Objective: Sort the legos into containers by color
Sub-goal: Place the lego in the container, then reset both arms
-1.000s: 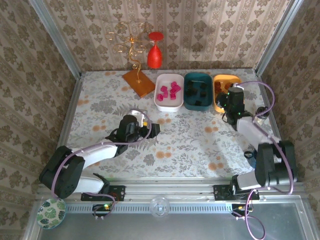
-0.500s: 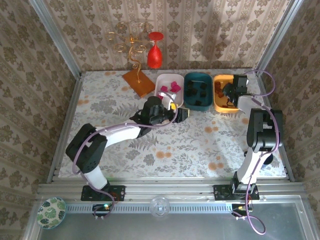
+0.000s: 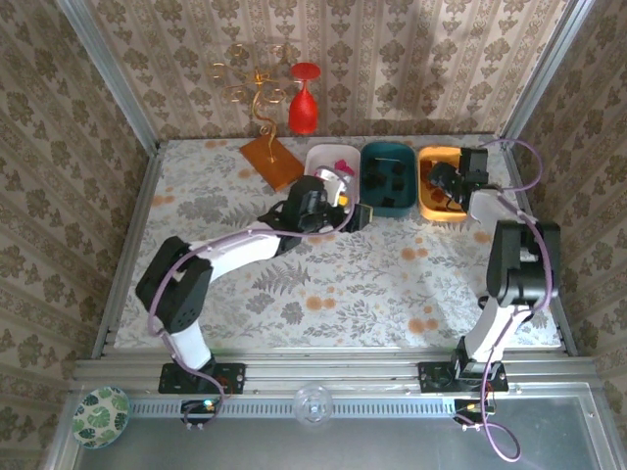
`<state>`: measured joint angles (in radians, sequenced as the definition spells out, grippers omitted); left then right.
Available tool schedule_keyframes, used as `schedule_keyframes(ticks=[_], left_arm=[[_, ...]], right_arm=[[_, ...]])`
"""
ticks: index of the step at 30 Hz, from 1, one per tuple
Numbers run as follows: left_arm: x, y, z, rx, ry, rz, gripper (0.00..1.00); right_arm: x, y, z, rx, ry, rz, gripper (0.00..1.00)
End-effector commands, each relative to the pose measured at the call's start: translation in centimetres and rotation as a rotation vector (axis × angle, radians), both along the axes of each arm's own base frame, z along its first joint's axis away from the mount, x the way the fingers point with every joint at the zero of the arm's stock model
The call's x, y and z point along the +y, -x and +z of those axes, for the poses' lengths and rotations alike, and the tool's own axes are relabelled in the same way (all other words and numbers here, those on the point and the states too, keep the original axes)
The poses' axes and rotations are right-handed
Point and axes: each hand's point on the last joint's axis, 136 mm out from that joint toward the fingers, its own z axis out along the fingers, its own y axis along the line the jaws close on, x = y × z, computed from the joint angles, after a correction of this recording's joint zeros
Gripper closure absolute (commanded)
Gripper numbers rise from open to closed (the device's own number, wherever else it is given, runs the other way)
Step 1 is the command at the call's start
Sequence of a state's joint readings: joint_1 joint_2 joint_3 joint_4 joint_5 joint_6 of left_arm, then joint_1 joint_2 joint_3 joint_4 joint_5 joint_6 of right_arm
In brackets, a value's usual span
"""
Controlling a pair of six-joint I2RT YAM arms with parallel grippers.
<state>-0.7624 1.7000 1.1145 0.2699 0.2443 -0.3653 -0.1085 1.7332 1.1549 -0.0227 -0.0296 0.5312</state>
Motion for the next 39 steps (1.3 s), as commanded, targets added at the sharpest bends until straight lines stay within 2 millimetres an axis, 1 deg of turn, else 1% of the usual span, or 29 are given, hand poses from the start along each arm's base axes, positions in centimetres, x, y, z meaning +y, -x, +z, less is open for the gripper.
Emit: schedule_keyframes(ticks=[1,4,5,7,9,11,12,14,17,21,23,25,27,29,32,35,37,39], left_arm=[[4.8,-0.8,1.6,-0.062,-0.029,0.102,0.15],[9.4,-1.1,1.6,-0.101,-0.07,0.209,0.14],[11.0,-1.2,1.6,-0.118,-0.09,0.252,0.14],[14.3,-1.3,1.3,-0.151,-0.136,0.343,0.12],[17.5,-1.4,1.0,-0.185,-0.183,0.444,0.09],[21.0,-1.5,0.6,-0.222,-0.228,0.553,0.05],[22.4,-1.6,0.4,-0.231,-0.237,0.594,0.03],[25.8,-2.0,-0.3,-0.221,-0.244,0.681,0.0],[29.8,-2.5,-1.6,-0.172,-0.288,0.768,0.0],[34.2,-2.7,-2.6,-0.167,-0.416,0.851,0.0],[36.2,-2.6,-3.0,-0.198,-0.475,0.906,0.0],[37.3,-2.7,-3.5,-0.236,-0.486,0.936,0.0],[37.9,-2.9,-4.0,-0.276,-0.466,0.957,0.0],[37.8,-3.2,-4.8,-0.32,-0.455,0.941,0.0],[37.7,-3.7,-6.3,-0.317,-0.496,0.919,0.0],[37.4,-4.5,-7.4,-0.316,-0.524,0.885,0.0],[37.3,-5.1,-7.6,-0.317,-0.544,0.87,0.0],[37.4,-5.6,-7.4,-0.357,-0.549,0.867,0.0]], right_arm=[[2.1,2.2,4.7,-0.121,0.025,0.046,0.25],[3.9,5.2,6.6,-0.153,0.14,0.079,0.22],[4.5,6.3,7.6,-0.168,0.198,0.085,0.21],[5.1,8.3,8.6,-0.176,0.301,0.083,0.17],[5.0,10.1,8.7,-0.179,0.374,0.065,0.14],[3.6,11.6,8.2,-0.184,0.419,0.004,0.05],[2.9,12.2,7.8,-0.181,0.442,-0.023,0.01],[1.8,13.3,6.9,-0.156,0.481,-0.069,0.0],[0.9,14.5,5.0,-0.119,0.513,-0.105,0.0],[0.1,15.7,2.8,-0.097,0.574,-0.109,0.0],[-0.2,15.9,2.4,-0.11,0.61,-0.116,0.0],[-0.3,15.6,2.2,-0.131,0.638,-0.108,0.0],[0.2,15.1,1.6,-0.144,0.662,-0.064,0.0],[0.9,14.4,0.6,-0.145,0.681,-0.002,0.0],[1.7,13.7,-1.0,-0.113,0.682,0.061,0.0],[2.4,13.0,-1.0,-0.131,0.69,0.104,0.0],[2.7,12.7,-0.7,-0.171,0.691,0.117,0.0],[2.8,12.7,-0.4,-0.215,0.694,0.117,0.0]])
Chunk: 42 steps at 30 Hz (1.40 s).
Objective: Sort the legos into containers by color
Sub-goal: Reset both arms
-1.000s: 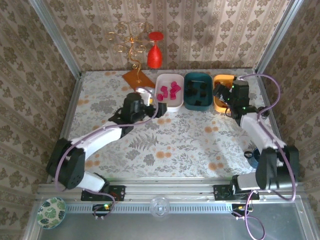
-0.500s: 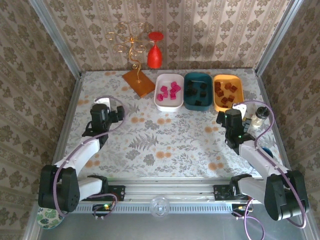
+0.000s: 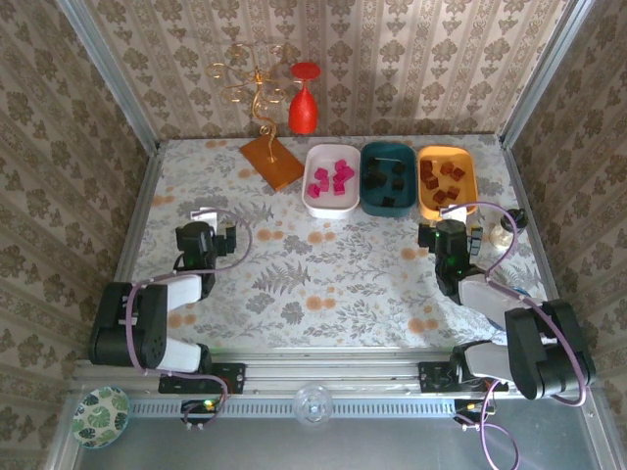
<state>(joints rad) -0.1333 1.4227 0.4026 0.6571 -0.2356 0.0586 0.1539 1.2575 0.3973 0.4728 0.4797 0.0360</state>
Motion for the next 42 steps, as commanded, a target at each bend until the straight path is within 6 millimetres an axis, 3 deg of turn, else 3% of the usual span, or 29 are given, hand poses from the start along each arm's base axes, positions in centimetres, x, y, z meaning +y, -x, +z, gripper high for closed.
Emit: schedule_keyframes(ticks=[1,8,11,13,20,42], left_arm=[[0.1,-1.9,2.5,-0.113,-0.034,-0.022,0.0],[1.3,-1.6,0.8,-0.146,0.048,-0.019,0.0],[1.2,-1.9,0.5,-0.122,0.048,-0.026,0.0],[1.2,-1.9,0.5,-0.132,0.045,-0.026,0.0],[0.9,-1.7,0.7,-0.146,0.017,-0.021,0.0],[1.0,-1.7,0.7,-0.142,0.017,-0.021,0.0]], right_arm=[[0.5,-0.8,1.8,-0.119,0.005,0.056,0.0],[0.6,-1.4,2.3,-0.211,-0.071,0.112,0.0],[0.7,-2.2,1.4,-0.232,-0.14,0.15,0.0],[0.7,-2.8,-0.6,-0.206,-0.147,0.157,0.0],[0.7,-4.3,-1.6,-0.114,-0.142,0.136,0.0],[0.7,-4.3,-1.5,-0.122,-0.138,0.139,0.0]])
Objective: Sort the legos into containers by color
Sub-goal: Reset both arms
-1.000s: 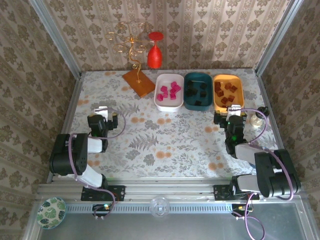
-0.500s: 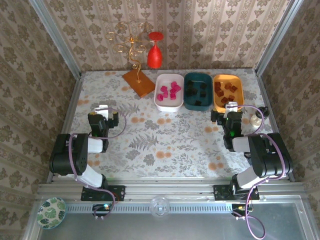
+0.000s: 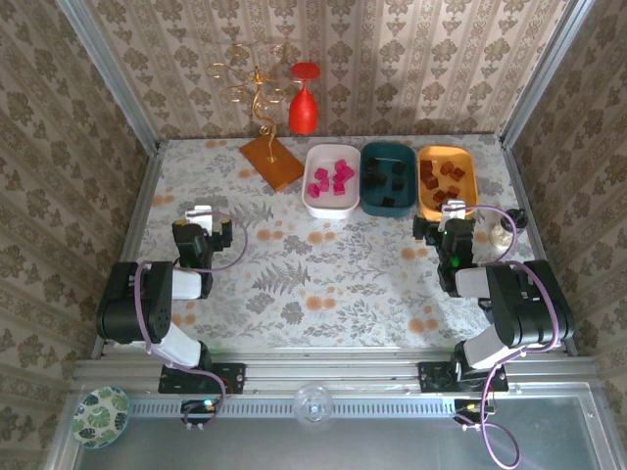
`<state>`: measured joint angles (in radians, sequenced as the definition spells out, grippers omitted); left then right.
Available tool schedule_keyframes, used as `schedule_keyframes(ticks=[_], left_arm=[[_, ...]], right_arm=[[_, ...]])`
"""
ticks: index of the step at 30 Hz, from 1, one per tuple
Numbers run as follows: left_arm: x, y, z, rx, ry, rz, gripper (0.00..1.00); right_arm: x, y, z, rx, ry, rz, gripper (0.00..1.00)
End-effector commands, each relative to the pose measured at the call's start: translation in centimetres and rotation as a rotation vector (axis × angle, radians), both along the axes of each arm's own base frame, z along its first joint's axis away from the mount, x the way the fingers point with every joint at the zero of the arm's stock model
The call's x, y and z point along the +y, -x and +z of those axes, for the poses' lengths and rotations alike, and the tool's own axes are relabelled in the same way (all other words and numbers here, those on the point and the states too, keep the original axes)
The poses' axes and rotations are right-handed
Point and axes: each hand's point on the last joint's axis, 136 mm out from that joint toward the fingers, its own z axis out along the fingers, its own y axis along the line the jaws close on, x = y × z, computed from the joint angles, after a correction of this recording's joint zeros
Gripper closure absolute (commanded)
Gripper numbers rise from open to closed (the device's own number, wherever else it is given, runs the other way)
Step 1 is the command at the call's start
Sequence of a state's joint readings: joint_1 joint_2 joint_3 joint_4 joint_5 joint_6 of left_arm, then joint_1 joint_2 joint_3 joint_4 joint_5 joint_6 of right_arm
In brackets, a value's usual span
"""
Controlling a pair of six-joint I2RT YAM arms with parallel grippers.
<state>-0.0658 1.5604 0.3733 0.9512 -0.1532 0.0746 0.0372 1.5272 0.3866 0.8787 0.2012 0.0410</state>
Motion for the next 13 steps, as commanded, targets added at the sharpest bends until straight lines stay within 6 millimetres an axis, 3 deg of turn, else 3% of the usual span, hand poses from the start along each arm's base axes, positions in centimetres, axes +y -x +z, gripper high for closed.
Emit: schedule_keyframes(ticks=[1,13], left_arm=[[-0.1,0.0,0.39,-0.022,-0.011,-0.005,0.0],[-0.09,-0.07,0.41,-0.021,-0.008,-0.008,0.0]], right_arm=[[0.17,-0.26,0.29,-0.006,-0.012,0.002,0.0],[0.22,-0.28,0.23,-0.004,-0.013,0.005,0.0]])
